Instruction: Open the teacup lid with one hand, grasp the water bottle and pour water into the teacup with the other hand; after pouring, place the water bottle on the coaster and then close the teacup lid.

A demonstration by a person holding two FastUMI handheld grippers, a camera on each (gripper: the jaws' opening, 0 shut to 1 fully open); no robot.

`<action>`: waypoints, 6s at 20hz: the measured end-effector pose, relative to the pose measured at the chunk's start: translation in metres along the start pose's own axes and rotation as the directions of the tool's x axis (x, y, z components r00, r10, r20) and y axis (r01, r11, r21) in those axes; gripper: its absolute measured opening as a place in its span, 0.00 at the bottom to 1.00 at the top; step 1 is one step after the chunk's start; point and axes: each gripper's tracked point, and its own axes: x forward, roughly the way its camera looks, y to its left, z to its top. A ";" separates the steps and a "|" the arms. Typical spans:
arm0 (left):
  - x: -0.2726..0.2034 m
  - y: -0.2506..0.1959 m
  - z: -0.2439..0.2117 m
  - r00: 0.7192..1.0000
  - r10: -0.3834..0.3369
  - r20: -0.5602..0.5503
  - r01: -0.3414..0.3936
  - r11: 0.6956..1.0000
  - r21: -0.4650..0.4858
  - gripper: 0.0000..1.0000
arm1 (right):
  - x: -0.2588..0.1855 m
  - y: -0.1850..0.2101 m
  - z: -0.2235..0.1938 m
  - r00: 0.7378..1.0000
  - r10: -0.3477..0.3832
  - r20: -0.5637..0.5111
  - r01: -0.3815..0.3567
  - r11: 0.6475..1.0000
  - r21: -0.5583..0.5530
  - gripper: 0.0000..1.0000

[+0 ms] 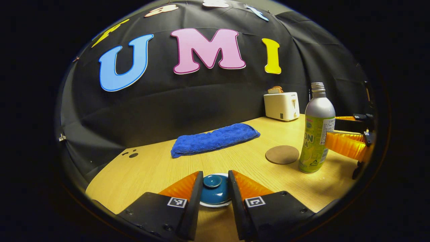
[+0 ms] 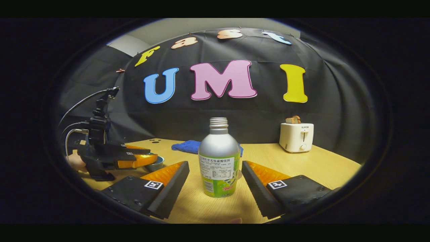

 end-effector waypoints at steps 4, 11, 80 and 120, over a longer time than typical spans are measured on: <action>0.000 0.003 0.000 1.000 0.007 0.014 -0.007 1.000 -0.007 0.35 | 0.000 0.000 0.000 1.000 0.000 0.000 0.000 1.000 0.000 0.98; -0.022 0.019 0.017 0.985 0.046 0.166 -0.029 0.994 -0.109 0.30 | 0.001 -0.003 0.000 1.000 -0.014 -0.001 0.014 1.000 0.001 0.97; -0.077 0.121 0.003 0.965 0.090 0.247 0.054 0.853 -0.520 0.29 | 0.081 0.090 -0.014 0.992 0.060 -0.107 -0.081 -0.332 -0.940 0.75; -0.073 0.117 -0.001 0.967 0.074 0.242 0.081 0.815 -0.574 0.29 | 0.088 0.107 0.057 0.979 0.204 0.014 0.156 -0.700 -0.697 0.74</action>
